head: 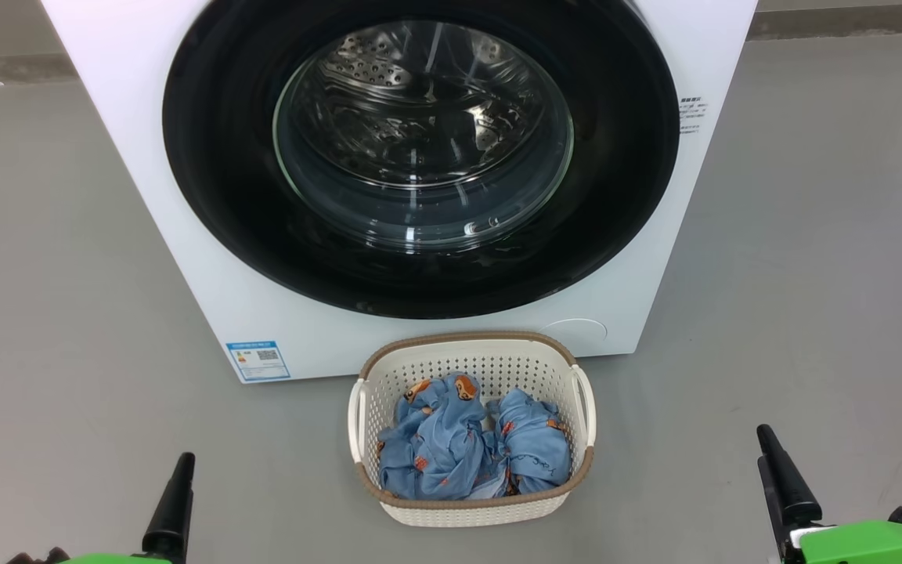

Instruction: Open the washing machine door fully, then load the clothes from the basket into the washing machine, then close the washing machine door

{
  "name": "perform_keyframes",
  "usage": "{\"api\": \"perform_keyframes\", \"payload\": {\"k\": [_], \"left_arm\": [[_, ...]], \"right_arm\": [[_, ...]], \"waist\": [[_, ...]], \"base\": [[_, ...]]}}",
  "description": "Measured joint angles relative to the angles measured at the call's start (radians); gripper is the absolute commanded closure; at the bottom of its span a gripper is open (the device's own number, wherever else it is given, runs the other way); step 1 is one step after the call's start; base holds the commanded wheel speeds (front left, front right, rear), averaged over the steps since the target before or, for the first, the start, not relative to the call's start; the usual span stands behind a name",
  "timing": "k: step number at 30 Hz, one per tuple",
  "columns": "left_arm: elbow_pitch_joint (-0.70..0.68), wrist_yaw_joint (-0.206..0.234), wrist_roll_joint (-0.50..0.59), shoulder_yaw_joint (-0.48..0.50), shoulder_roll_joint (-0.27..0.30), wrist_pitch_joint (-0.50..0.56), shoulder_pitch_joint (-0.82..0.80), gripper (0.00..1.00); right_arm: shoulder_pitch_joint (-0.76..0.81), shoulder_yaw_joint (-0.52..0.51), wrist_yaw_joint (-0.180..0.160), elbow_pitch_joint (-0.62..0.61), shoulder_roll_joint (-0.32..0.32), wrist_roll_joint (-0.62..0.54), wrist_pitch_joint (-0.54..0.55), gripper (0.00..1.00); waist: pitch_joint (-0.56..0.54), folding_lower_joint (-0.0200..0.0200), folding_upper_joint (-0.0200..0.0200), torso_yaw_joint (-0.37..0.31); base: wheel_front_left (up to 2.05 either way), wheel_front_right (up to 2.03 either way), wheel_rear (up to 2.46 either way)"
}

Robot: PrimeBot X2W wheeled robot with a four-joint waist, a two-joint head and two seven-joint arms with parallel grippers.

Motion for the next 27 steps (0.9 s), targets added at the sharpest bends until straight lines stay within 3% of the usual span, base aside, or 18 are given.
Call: {"api": "perform_keyframes", "payload": {"k": [27], "left_arm": [[-0.031,0.0,0.341,-0.025,0.003,-0.071,0.004,0.0]], "right_arm": [[-0.007,0.035,0.0,0.018,-0.021,-0.311,-0.074,0.0]], "waist": [[0.004,0.0,0.0,0.003]], "base": [[0.0,0.0,0.0]]}}
